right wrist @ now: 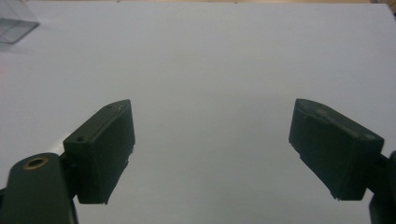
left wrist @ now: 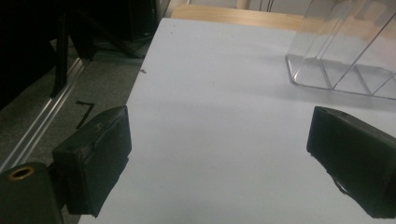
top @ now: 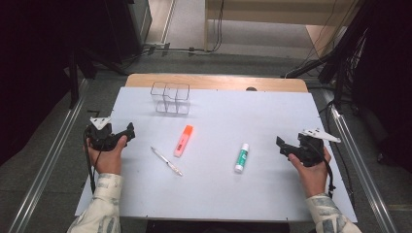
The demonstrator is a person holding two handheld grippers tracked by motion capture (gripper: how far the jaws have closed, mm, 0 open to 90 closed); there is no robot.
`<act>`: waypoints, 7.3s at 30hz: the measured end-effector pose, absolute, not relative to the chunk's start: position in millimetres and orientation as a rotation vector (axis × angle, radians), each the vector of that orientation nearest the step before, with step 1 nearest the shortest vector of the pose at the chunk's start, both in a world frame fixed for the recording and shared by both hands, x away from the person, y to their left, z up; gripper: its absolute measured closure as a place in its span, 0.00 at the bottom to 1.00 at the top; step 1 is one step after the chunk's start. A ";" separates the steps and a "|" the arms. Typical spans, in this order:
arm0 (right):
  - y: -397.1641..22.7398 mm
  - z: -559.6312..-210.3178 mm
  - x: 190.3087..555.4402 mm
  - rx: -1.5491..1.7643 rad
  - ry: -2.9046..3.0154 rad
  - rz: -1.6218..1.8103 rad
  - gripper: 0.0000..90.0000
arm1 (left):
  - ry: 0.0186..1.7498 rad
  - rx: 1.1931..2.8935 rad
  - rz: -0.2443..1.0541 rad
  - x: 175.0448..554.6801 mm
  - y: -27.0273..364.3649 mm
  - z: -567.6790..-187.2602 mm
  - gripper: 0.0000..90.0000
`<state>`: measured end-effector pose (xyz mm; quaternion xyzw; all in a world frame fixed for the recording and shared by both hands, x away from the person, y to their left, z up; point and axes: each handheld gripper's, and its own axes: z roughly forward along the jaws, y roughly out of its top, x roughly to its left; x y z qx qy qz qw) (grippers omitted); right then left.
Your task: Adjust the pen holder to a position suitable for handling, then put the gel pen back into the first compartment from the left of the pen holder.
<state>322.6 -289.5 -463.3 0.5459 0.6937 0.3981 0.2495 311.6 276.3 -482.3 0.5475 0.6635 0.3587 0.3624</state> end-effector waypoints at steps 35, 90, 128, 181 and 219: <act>-41.5 -449.3 442.9 1.400 2.105 1.151 0.84 | 1.585 1.552 0.782 425.9 265.6 -475.6 0.78; -176.3 -465.8 440.5 1.482 2.143 1.171 0.98 | 1.275 1.908 0.515 422.7 77.4 -471.0 1.00; -268.7 -473.0 342.4 1.468 2.016 1.146 0.15 | 1.538 1.667 0.804 294.9 225.1 -483.5 0.24; -213.9 -475.8 331.7 1.316 2.137 1.172 0.15 | 1.617 1.595 0.756 295.0 238.7 -494.8 0.20; -167.6 -477.2 325.5 1.211 2.233 1.205 0.15 | 1.623 1.584 0.760 295.3 240.9 -494.7 0.20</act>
